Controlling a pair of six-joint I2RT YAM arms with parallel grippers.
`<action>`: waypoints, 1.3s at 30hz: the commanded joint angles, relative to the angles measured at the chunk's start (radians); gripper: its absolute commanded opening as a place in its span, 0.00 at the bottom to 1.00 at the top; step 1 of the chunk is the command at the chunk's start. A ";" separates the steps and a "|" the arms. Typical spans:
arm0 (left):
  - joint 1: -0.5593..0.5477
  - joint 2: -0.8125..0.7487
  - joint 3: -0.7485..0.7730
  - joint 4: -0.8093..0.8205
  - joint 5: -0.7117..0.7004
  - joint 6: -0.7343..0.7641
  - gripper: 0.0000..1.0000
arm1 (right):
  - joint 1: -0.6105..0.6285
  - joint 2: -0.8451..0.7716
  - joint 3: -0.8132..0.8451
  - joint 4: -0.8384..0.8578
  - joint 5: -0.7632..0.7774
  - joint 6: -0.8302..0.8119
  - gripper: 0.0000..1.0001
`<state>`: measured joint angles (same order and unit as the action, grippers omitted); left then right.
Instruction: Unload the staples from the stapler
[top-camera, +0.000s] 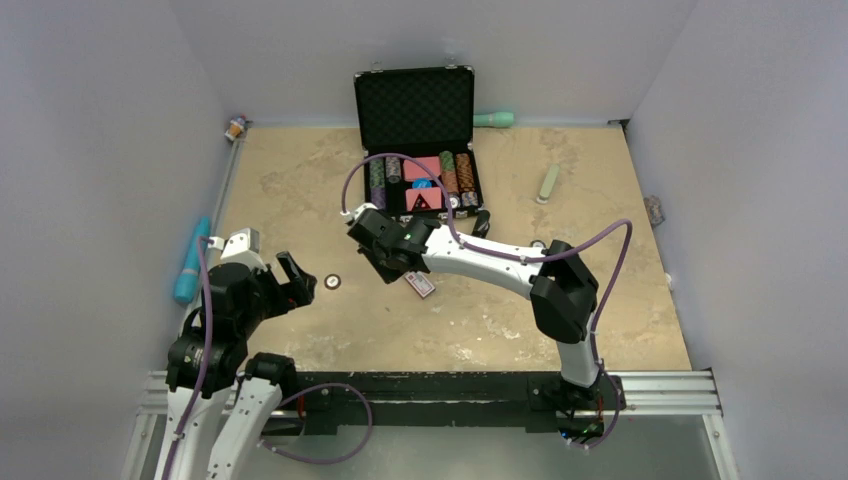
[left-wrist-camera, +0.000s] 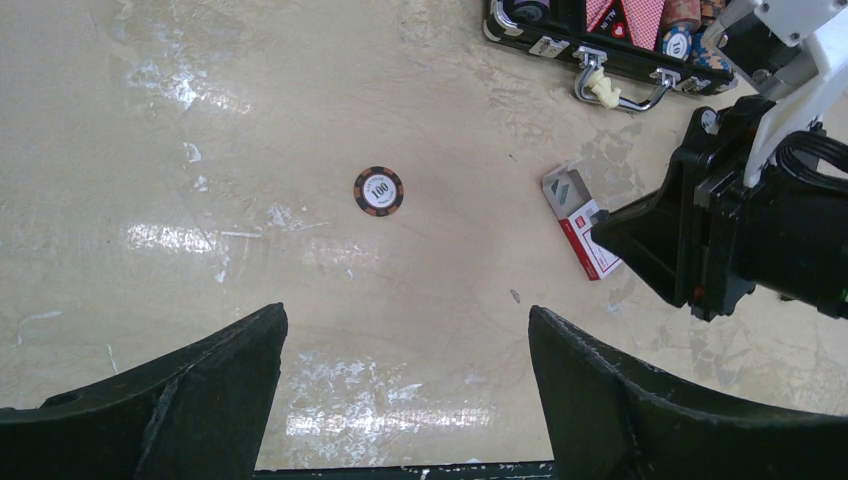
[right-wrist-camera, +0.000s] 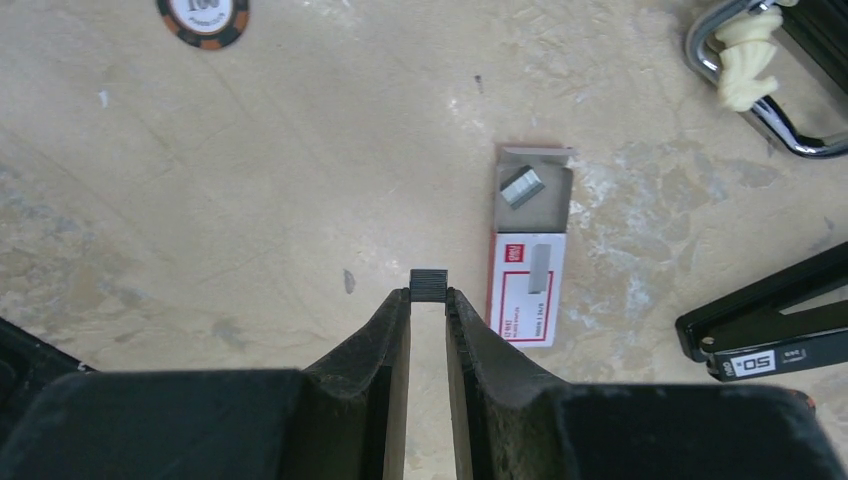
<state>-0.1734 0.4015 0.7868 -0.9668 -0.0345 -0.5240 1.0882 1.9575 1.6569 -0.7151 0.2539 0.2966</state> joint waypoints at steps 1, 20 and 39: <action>-0.006 0.000 0.009 0.016 -0.009 -0.013 0.93 | -0.044 0.000 0.032 -0.027 0.037 -0.017 0.19; -0.005 0.013 0.007 0.021 -0.002 -0.010 0.93 | -0.146 0.107 0.050 -0.005 -0.035 -0.023 0.19; -0.005 0.011 0.009 0.019 -0.002 -0.009 0.93 | -0.148 0.123 0.016 0.014 -0.046 -0.010 0.21</action>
<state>-0.1734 0.4065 0.7868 -0.9668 -0.0341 -0.5240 0.9417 2.0888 1.6630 -0.7246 0.2146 0.2802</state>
